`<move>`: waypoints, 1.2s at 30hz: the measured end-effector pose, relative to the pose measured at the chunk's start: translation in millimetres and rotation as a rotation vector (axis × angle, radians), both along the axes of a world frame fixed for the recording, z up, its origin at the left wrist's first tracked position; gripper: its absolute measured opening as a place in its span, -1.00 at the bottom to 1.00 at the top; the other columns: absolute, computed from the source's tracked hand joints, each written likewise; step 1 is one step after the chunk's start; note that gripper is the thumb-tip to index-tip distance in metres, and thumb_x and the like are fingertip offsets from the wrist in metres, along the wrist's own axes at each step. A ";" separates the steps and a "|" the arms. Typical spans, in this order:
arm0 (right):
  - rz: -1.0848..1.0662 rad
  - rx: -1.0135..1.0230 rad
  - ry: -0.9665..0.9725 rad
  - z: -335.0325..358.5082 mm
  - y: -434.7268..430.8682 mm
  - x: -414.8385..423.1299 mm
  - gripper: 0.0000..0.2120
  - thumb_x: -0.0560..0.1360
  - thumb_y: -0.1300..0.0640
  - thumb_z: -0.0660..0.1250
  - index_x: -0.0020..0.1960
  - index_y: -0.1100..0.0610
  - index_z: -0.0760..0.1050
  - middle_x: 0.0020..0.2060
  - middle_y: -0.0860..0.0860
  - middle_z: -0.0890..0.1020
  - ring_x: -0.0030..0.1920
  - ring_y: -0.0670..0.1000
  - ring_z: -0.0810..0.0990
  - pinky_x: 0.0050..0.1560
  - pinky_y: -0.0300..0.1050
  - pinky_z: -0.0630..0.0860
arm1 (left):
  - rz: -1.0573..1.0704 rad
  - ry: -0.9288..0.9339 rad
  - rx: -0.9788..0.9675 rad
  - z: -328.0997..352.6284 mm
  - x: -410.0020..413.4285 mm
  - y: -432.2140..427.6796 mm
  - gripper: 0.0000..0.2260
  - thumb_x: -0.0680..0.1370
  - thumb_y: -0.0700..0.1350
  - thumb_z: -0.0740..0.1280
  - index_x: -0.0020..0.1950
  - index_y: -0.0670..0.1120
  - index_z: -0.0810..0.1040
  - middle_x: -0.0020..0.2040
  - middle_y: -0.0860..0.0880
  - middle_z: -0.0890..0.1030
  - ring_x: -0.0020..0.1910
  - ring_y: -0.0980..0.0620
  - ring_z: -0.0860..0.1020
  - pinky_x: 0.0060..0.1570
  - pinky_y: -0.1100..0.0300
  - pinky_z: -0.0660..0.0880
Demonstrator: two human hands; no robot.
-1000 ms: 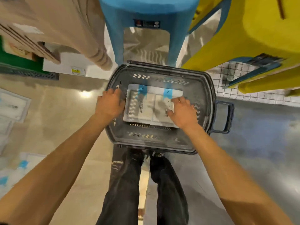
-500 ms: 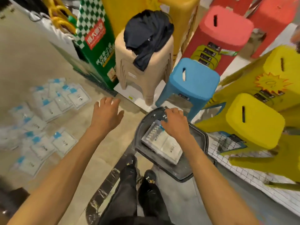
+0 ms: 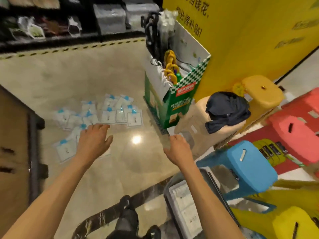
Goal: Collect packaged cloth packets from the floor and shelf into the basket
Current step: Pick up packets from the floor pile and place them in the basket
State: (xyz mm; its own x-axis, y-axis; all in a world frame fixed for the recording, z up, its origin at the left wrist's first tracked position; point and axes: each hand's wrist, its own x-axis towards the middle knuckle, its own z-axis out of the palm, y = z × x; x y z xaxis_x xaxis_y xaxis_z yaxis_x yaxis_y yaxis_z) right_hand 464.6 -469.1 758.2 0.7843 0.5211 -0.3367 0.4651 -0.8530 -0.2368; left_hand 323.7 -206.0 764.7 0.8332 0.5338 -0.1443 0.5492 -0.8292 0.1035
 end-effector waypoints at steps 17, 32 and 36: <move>0.359 0.046 -0.023 -9.1 248.2 -32.4 -0.50 0.58 -0.04 0.28 0.47 0.08 0.34 0.38 0.10 0.41 0.36 0.16 0.38 0.29 0.04 0.40 | 0.268 0.123 -0.020 8.7 -90.5 182.5 -0.47 0.63 0.13 0.23 0.56 -0.02 0.27 0.41 -0.12 0.45 0.36 -0.16 0.43 0.22 -0.04 0.41; 0.445 0.041 0.025 -35.0 409.3 22.0 -0.49 0.60 -0.03 0.26 0.48 0.12 0.31 0.40 0.12 0.39 0.39 0.17 0.35 0.30 0.09 0.38 | 0.345 0.095 -0.067 -21.0 -58.6 296.0 -0.54 0.64 0.09 0.23 0.50 -0.03 0.35 0.34 -0.08 0.50 0.31 -0.13 0.45 0.15 0.00 0.40; 0.468 0.023 0.061 -48.0 457.8 39.7 -0.49 0.60 -0.03 0.25 0.50 0.12 0.29 0.41 0.13 0.39 0.40 0.18 0.35 0.30 0.09 0.38 | 0.378 0.160 -0.084 -37.6 -48.1 341.2 -0.56 0.64 0.11 0.21 0.47 -0.04 0.38 0.31 -0.10 0.51 0.29 -0.14 0.46 0.15 -0.01 0.41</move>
